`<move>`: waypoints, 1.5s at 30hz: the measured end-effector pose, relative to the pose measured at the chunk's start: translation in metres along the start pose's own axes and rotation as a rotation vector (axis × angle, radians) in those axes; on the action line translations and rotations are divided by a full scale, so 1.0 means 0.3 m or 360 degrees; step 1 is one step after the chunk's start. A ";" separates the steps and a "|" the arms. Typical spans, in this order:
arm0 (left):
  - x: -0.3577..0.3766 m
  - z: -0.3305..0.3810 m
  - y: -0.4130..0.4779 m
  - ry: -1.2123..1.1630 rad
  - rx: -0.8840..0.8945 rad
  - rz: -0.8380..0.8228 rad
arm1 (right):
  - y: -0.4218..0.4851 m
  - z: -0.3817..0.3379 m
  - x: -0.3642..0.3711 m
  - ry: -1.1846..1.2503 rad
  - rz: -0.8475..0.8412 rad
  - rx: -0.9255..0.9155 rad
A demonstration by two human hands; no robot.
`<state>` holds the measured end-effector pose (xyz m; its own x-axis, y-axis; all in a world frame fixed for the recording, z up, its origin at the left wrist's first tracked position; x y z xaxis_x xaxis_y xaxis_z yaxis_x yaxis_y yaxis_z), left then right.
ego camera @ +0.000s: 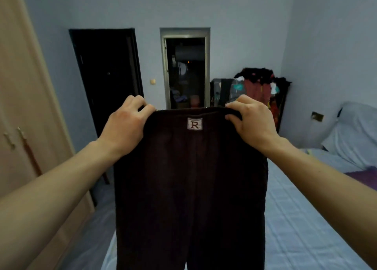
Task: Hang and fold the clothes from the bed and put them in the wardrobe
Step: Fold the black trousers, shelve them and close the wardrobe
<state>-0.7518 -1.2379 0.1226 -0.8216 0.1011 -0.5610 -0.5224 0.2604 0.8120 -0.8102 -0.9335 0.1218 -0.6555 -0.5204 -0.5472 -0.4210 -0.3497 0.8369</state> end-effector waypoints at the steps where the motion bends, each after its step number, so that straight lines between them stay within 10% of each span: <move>1: 0.101 -0.022 -0.013 -0.0010 -0.0008 -0.0034 | -0.008 0.039 0.097 0.0003 -0.0042 0.0018; 17: 1.584 -0.161 -0.526 0.0181 -0.0422 -0.0624 | -0.545 0.452 1.496 -0.0122 -0.0360 0.0500; 25: 1.974 0.123 -1.254 -0.0134 -0.0497 -0.1450 | -1.297 0.353 1.846 0.0086 -0.1327 0.0673; 29: 2.093 0.157 -1.548 -0.0121 -0.0639 -0.1942 | -1.658 0.301 1.930 -0.0001 -0.1836 0.0732; 35: 2.162 0.189 -1.704 -0.0086 -0.0690 -0.1680 | -1.823 0.294 1.988 -0.0168 -0.1610 0.0587; 45: 1.725 0.355 -1.818 -0.0217 -0.0775 -0.2148 | -1.947 0.018 1.591 0.0103 -0.1952 0.0701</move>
<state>-0.8678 -1.2252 -0.6278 0.3671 0.1430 -0.9191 -0.9162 -0.1150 -0.3838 -0.8805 -0.9733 -0.6281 0.3257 -0.0871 -0.9414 -0.8967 -0.3441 -0.2784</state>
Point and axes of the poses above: each hand's wrist, its own y-axis towards the middle knuckle, its own x-axis out of the palm, z = x × y, the point moved 2 cm from there along y, towards the middle knuckle, and after that the axes turned 6 degrees about -x, right-handed, at the moved point
